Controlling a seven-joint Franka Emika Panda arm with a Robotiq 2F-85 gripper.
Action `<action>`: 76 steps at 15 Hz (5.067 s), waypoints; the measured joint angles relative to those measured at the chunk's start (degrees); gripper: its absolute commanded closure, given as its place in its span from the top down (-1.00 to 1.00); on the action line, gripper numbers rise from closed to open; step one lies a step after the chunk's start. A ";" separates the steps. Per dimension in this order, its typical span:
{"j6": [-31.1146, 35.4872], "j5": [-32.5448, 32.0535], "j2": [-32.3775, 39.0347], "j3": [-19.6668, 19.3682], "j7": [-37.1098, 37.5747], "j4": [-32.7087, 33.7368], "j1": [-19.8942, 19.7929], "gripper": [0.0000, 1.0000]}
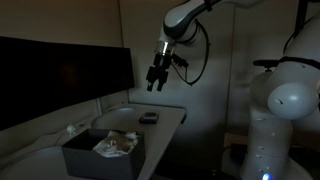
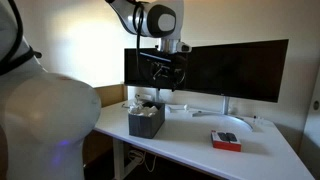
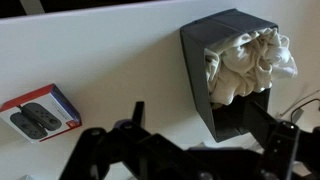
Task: Remove the clothes from the gray box
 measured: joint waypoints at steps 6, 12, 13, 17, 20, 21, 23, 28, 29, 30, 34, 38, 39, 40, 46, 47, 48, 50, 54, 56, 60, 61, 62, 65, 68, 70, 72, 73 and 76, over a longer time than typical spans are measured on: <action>0.00 0.00 0.00 0.00 0.00 0.00 0.00 1.00; -0.03 0.01 1.37 0.49 0.11 1.45 0.08 1.00; -0.02 0.03 2.81 1.03 -0.21 2.88 0.69 1.00; 0.03 2.91 13.62 3.32 -5.83 12.85 7.10 1.00; -0.06 2.11 24.33 6.27 -10.37 21.94 8.28 1.00; -0.28 0.45 27.89 7.24 -10.92 24.85 8.07 1.00; -1.47 -2.86 34.44 8.77 -12.37 30.08 7.39 1.00; -2.24 -3.36 45.72 13.69 -20.58 38.69 4.75 1.00; -2.45 -3.37 47.09 14.86 -22.03 39.71 4.35 1.00; -3.01 -3.38 48.21 15.94 -23.27 40.54 4.18 1.00; -7.24 -4.35 49.98 18.88 -26.88 41.30 4.11 1.00; -10.95 -8.60 50.30 19.30 -27.61 39.92 4.12 1.00; -11.20 -9.38 50.44 19.28 -27.74 39.22 4.05 1.00; -11.25 -9.82 50.64 19.28 -27.96 38.46 3.98 1.00; -10.94 -10.30 53.12 20.54 -28.57 34.91 4.28 0.46; -11.03 -10.45 53.35 20.88 -28.57 34.86 4.53 0.34; -11.07 -10.54 53.40 21.21 -28.57 34.86 4.72 0.22; -11.07 -10.57 53.15 21.66 -28.57 35.21 4.89 -0.06; -11.04 -10.57 51.89 21.70 -28.57 36.89 4.72 -0.59; -11.04 -10.47 51.71 21.78 -28.57 37.67 4.48 -0.80; -11.07 -8.66 51.64 22.17 -28.81 38.42 4.03 -0.91; -11.09 -7.83 51.62 22.34 -29.07 38.42 3.77 -0.86; -11.13 -7.04 51.59 22.42 -29.52 38.46 3.54 -0.82; -11.22 -5.94 51.37 22.47 -30.89 39.55 3.00 -0.84; -11.41 -5.65 50.68 22.44 -30.94 42.41 2.69 -0.87; -11.82 -5.66 49.87 22.41 -31.12 45.26 2.52 -0.87; -12.71 -5.74 48.94 22.37 -31.20 48.35 2.46 -0.39; -13.69 -5.74 48.66 22.33 -31.20 49.79 2.46 -0.39; -17.82 -5.74 48.72 22.08 -31.96 51.68 2.45 -0.08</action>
